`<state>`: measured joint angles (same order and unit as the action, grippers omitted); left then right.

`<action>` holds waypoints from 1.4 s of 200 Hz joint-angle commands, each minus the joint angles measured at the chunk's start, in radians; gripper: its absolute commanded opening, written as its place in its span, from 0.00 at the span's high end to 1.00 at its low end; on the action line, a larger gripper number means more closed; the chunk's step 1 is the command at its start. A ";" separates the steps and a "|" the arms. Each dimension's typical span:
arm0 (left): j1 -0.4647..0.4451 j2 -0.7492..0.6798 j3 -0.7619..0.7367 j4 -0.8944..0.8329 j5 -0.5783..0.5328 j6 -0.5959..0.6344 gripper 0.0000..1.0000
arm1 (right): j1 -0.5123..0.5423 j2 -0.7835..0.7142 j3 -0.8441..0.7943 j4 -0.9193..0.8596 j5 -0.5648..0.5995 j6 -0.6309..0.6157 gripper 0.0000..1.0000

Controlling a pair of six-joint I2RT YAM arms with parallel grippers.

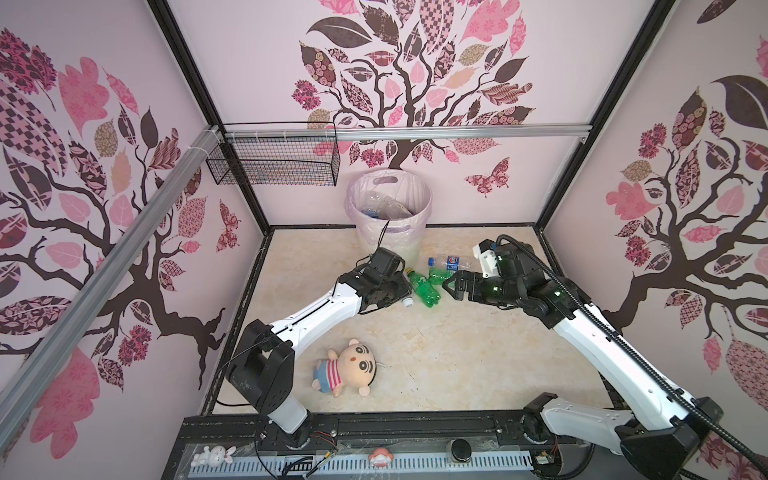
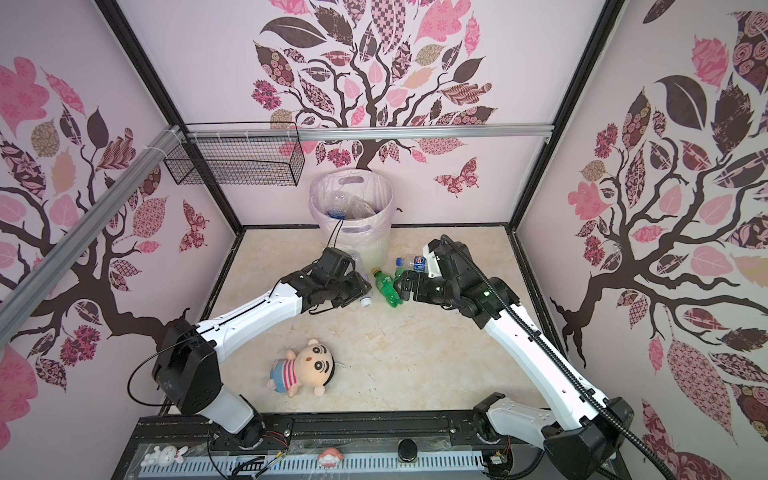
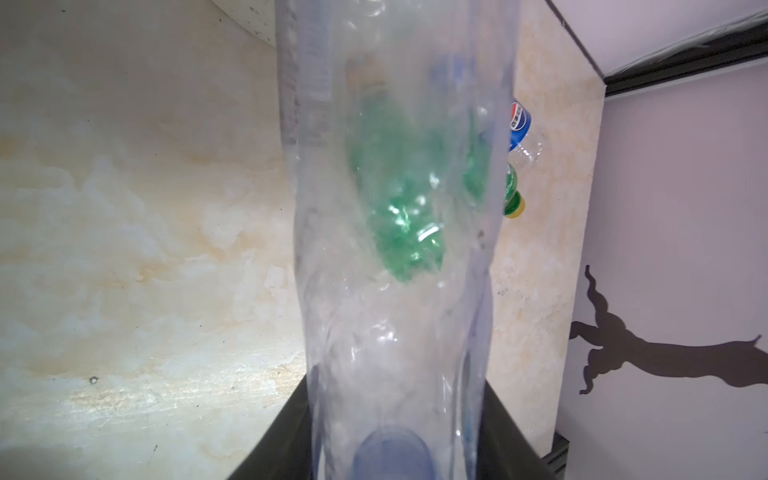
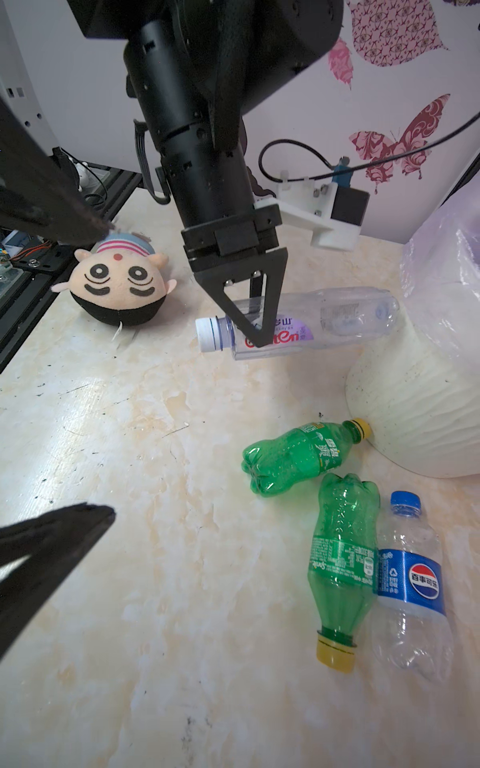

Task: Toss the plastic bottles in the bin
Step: 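Lift the Ganten bottle with the left gripper toward the right gripper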

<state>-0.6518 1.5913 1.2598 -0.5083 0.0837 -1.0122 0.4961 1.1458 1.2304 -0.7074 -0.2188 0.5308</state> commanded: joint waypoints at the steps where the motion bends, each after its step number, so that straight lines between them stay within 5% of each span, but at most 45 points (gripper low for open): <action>1: 0.014 -0.059 -0.020 -0.002 -0.002 -0.074 0.58 | -0.001 -0.052 -0.013 0.012 -0.001 -0.006 0.00; 110: 0.101 -0.144 0.071 0.030 0.134 -0.406 0.59 | 0.000 0.062 0.065 0.180 -0.143 0.066 0.01; 280: 0.049 -0.152 0.127 0.000 0.141 -0.535 0.61 | 0.079 0.197 0.054 0.312 -0.273 0.111 0.26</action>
<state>-0.5797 1.4555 1.3689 -0.5175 0.2466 -1.5196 0.5728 1.3106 1.2602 -0.4164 -0.4671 0.6407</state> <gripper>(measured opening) 0.465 0.757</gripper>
